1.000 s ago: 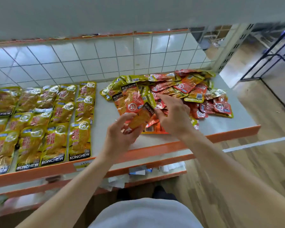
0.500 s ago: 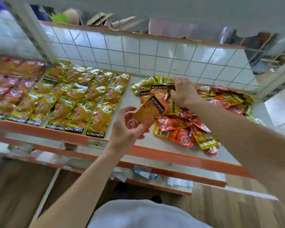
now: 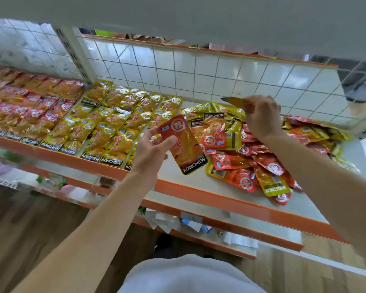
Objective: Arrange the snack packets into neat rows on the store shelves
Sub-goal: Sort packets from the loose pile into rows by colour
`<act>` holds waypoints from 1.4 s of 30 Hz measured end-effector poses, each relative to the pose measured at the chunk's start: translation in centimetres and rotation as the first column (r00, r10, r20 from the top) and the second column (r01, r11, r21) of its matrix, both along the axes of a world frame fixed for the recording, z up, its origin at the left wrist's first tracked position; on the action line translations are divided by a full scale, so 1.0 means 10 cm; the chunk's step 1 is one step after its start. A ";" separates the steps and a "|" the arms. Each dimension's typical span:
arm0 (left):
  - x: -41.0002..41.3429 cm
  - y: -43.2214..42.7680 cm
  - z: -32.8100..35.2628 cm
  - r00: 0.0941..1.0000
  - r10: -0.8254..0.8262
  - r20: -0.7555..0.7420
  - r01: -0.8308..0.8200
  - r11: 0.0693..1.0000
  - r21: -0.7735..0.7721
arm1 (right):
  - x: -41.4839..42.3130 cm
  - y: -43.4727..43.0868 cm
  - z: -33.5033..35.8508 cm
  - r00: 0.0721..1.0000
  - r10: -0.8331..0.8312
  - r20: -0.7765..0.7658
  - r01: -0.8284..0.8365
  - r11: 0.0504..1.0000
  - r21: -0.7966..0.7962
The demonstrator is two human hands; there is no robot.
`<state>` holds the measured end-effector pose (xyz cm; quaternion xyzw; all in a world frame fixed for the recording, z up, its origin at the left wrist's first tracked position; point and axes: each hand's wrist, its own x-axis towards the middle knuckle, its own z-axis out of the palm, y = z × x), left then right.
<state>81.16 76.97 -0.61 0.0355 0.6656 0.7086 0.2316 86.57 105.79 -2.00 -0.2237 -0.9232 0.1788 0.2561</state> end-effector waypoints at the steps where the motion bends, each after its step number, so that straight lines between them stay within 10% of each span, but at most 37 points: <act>1: 0.00 0.05 0.01 1.000 0.005 0.022 -0.005 1.000 0.008 | 0.10 -0.04 0.07 0.997 0.013 -0.075 -0.020 0.996 -0.089; 6: 0.11 0.29 0.04 0.999 -0.024 0.043 0.024 1.000 0.010 | 0.69 -0.35 0.38 0.964 -0.043 -0.264 -0.190 0.584 -0.789; 12: 0.40 0.44 0.05 0.995 -0.093 -0.024 0.093 0.995 -0.029 | 1.07 -0.53 0.28 0.970 -0.097 -0.224 -0.192 0.263 -0.945; 21: 0.62 0.06 -0.06 0.998 0.021 0.060 -0.015 0.995 -0.098 | 1.03 -0.79 0.24 0.964 0.238 -0.118 -0.138 0.068 -0.988; 31: 0.45 -0.80 -0.03 0.972 0.231 0.044 -0.227 0.970 -0.086 | 0.48 -1.36 0.27 0.915 0.401 0.047 -0.106 0.350 -0.931; 42: -0.12 -1.82 0.05 0.963 0.257 0.075 -0.259 0.966 0.018 | 0.02 -2.34 0.30 0.976 0.141 -0.166 -0.163 -0.030 -0.986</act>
